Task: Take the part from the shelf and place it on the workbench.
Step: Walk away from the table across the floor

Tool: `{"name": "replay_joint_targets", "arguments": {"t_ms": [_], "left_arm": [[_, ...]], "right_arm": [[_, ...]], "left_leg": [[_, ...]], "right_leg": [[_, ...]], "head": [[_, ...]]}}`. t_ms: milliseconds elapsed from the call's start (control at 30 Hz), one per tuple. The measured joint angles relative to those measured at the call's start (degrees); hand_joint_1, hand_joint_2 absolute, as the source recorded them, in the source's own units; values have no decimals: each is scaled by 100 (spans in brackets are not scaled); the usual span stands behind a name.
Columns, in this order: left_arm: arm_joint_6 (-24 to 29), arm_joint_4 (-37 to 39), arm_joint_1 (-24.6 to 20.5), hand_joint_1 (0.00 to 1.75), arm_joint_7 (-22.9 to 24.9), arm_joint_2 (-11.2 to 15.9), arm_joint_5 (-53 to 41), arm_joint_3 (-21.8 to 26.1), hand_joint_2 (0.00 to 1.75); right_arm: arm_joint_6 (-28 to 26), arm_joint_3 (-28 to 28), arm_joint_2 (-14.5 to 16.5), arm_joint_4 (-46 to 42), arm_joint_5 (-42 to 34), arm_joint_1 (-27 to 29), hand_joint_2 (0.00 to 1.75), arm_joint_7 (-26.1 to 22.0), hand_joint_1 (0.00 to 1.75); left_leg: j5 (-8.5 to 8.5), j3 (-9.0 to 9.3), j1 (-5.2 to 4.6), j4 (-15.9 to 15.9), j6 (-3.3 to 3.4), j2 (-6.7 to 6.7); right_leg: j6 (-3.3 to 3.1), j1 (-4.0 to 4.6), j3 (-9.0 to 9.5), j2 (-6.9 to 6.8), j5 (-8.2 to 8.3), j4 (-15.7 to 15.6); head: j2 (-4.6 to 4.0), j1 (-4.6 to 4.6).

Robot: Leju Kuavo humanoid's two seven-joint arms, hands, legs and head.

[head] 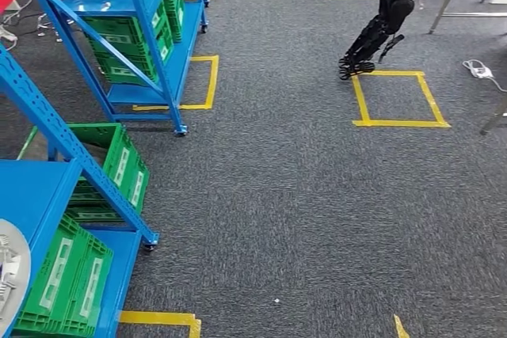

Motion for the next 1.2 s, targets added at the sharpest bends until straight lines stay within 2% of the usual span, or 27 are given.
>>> {"name": "replay_joint_targets", "arguments": {"t_ms": [33, 67, 100, 167, 200, 233, 267, 300, 333, 367, 400, 433, 500, 533, 600, 667, 733, 767, 800, 833, 867, 900, 967, 1033, 1100, 1133, 1200], "left_arm": [[0, 0, 3, 0, 1, -2, 1, 3, 0], [1, 0, 12, 0, 3, -2, 1, 9, 0], [2, 0, 21, 0, 5, -3, 1, 17, 0], [9, 0, 22, 0, 13, -4, -1, 31, 0], [12, 0, 14, 0, 15, -5, -2, 33, 0], [14, 0, 6, 0, 17, -6, -4, 34, 0], [14, 0, 1, 0, 20, -6, -5, 34, 0], [14, 0, 6, 0, 24, -5, -7, 35, 0], [13, 0, 16, 0, 29, -4, -8, 36, 0], [13, 0, 26, 0, 35, -3, -9, 36, 0], [13, 0, 33, 0, 39, -1, -9, 36, 0], [13, 0, 31, 0, 41, 1, -11, 36, 0], [14, 0, 13, 0, 42, 1, -14, 36, 0], [14, 0, 9, 0, 42, 2, -15, 37, 0], [16, 0, 16, 0, 43, 3, -20, 42, 0], [19, 0, 16, 0, 47, 4, -38, 49, 0], [22, 0, 2, 0, 51, -3, -63, 55, 0], [22, 0, -1, 0, 52, -7, -70, 60, 0], [22, 0, 1, 0, 52, -9, -74, 66, 0], [22, 0, 6, 0, 52, -9, -75, 73, 0], [21, 0, 10, 0, 53, -9, -76, 79, 0], [21, 0, 11, 0, 54, -10, -78, 82, 0], [19, 0, 3, 0, 55, -13, -88, 84, 0], [16, 0, -2, 0, 56, -13, -108, 86, 0], [16, 0, 12, 0, 58, -7, -126, 96, 0], [21, 0, 20, 0, 59, -3, -134, 105, 0], [32, 0, 15, 0, 60, -1, -152, 123, 0]], "right_arm": [[-3, 1, -1, 0, 1, -5, 0, -1, 0], [-10, 1, -2, 1, 1, -11, 0, 0, 0], [-16, 1, -4, 1, -1, -15, 0, 1, 0], [-29, 1, -6, 2, -3, -8, 0, -3, 0], [-31, 1, -7, 2, -3, 2, 0, -4, 0], [-32, 1, -7, 2, -3, 13, 0, -7, 0], [-33, 1, -7, 2, -4, 23, 0, -7, 0], [-34, 1, -7, 2, -4, 27, 0, -7, 0], [-35, 1, -7, 2, -5, 24, 0, -8, 0], [-36, 1, -7, 2, -5, 19, 0, -8, 0], [-36, 1, -7, 2, -5, 11, 0, -8, 0], [-38, 1, -7, 2, -4, 6, 0, -8, 0], [-48, 1, -7, 2, -3, 0, 0, -8, 0], [-55, 2, -7, 2, -2, -5, 0, -9, 0], [-66, 6, -7, 2, 1, -26, 0, -14, 0], [-75, 16, -7, 2, 4, -35, 0, -23, 0], [-82, 26, -7, 2, 10, -19, 0, -31, 0], [-83, 28, -8, 2, 12, -10, 0, -32, 0], [-83, 29, -8, 2, 14, -3, 0, -32, 0], [-83, 30, -9, 2, 15, 2, 0, -32, 0], [-83, 31, -9, 2, 15, 4, 0, -32, 0], [-83, 31, -10, 2, 15, 4, 0, -32, 0], [-83, 32, -11, 2, 16, 2, 0, -36, 0], [-83, 33, -13, 2, 21, -1, 0, -40, 0], [-84, 35, -16, 2, 26, -6, 0, -41, 0], [-90, 36, -18, 2, 28, -9, 0, -41, 0], [-105, 37, -21, 2, 33, -4, 0, -41, 0]], "left_leg": [[10, -22, 8, -2, -40, -62], [22, -39, 22, -12, -80, -119], [12, -53, 30, 1, -110, -85], [-169, -169, 28, 265, -153, 208], [-344, -299, 28, 563, -167, 404], [-537, -475, 29, 948, -186, 531], [-688, -643, 32, 1310, -203, 585], [-747, -745, 34, 1540, -214, 608], [-695, -745, 34, 1563, -217, 622], [-543, -631, 31, 1355, -209, 645], [-333, -429, 20, 974, -188, 725], [-175, -217, -9, 566, -157, 896], [-20, 30, -66, 57, -85, 1140], [-28, 43, -89, -1, -56, 1175], [0, 30, -82, -33, 0, 1029], [37, 44, -51, -78, 64, 890], [61, 37, -35, -91, 103, 740], [66, 30, -36, -90, 111, 658], [68, 30, -36, -88, 114, 574], [68, 35, -36, -86, 114, 490], [67, 43, -34, -84, 112, 402], [63, 53, -29, -81, 104, 314], [50, 49, -26, -59, 63, 153], [58, 5, -18, -36, -11, 25], [74, -38, 6, -33, -86, -82], [41, -64, 5, 9, -115, -25], [-191, -233, -6, 380, -159, 268]], "right_leg": [[-19, 7, 31, 11, -22, -29], [-50, 12, 51, -52, -15, -40], [-87, 12, 70, -122, -2, -64], [-159, 5, 97, -292, 21, -114], [-183, 12, 106, -386, 19, -125], [-201, 22, 109, -485, 8, -127], [-213, 32, 112, -588, -2, -126], [-220, 40, 117, -685, -14, -125], [-221, 47, 126, -774, -26, -124], [-216, 51, 142, -852, -38, -124], [-207, 56, 165, -923, -53, -124], [-189, 68, 187, -989, -71, -121], [-141, 95, 222, -1106, -106, -114], [-115, 105, 235, -1164, -117, -115], [-56, 96, 259, -1229, -146, -118], [6, 68, 173, -966, -311, 98], [42, 48, -160, -614, -659, 793], [51, 46, -370, -548, -810, 1198], [57, 45, -538, -524, -878, 1492], [59, 45, -612, -515, -825, 1575], [57, 41, -577, -502, -658, 1425], [53, 33, -438, -446, -412, 1065], [36, -1, -105, -167, -65, 283], [4, -12, 55, 14, -17, -37], [-58, -2, 86, -88, -16, -63], [-96, -4, 97, -160, -10, -78], [-170, -6, 120, -335, -3, -113]], "head": [[0, -3], [0, -4], [0, -6], [0, -26], [0, -36], [0, -45], [0, -45], [0, -44], [0, -44], [0, -44], [0, -44], [0, -45], [0, -41], [0, -40], [0, -41], [0, -24], [0, 2], [0, 7], [0, 7], [0, 8], [0, 13], [0, 18], [0, 25], [0, 22], [0, 21], [0, 18], [0, -7]]}}
